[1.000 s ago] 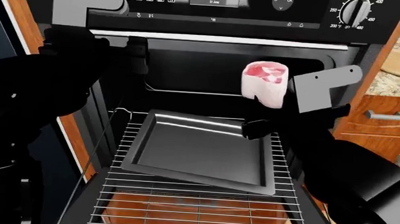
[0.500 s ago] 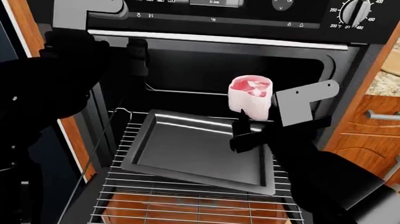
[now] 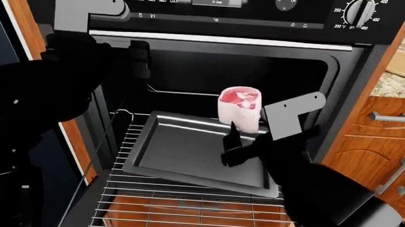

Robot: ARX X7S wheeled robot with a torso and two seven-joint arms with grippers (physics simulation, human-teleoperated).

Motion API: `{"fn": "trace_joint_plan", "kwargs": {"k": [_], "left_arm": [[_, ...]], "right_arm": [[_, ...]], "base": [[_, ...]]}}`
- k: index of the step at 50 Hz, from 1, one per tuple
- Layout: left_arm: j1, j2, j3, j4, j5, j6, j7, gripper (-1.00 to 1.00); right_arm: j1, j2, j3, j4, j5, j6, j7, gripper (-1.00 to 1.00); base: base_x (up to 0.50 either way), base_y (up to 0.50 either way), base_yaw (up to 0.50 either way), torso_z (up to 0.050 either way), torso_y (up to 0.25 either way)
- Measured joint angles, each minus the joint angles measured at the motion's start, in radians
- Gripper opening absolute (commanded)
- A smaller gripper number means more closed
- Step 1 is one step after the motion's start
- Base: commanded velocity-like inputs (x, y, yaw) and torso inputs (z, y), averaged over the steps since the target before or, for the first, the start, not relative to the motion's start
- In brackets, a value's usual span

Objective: Place the steak on the rack of the oven.

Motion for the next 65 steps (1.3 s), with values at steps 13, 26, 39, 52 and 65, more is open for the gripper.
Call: {"fn": "trace_joint_plan", "kwargs": {"k": [13,26,39,52,65], "left_arm": [[0.000,0.006,0.011,-0.010,0.000,0.013,0.003,1.00],[-0.005,0.011,0.020,-0.016,-0.003,0.019,0.002,1.00],[-0.001,0.008,0.020,-0.017,-0.008,0.024,0.001,1.00],[0.009,0.005,0.026,-0.026,-0.008,0.040,0.005,1.00],[0.005,0.005,0.034,-0.035,-0.008,0.047,0.007,1.00]], "right_arm": [[-0.018,-0.008,-0.033,0.025,-0.013,-0.031,-0.013,-1.00],[-0.036,-0.014,-0.055,0.047,-0.021,-0.057,-0.021,-1.00],[-0.052,-0.021,-0.074,0.068,-0.028,-0.081,-0.028,-1.00],[-0.072,-0.029,-0.093,0.093,-0.036,-0.111,-0.038,-1.00],[-0.094,-0.031,-0.105,0.118,-0.043,-0.141,-0.046,-1.00]], "base": [[0.00,0.00,0.00,0.000,0.000],[0.00,0.00,0.00,0.000,0.001],[0.00,0.00,0.00,0.000,0.000],[0.00,0.00,0.00,0.000,0.001],[0.00,0.00,0.00,0.001,0.000]]}}
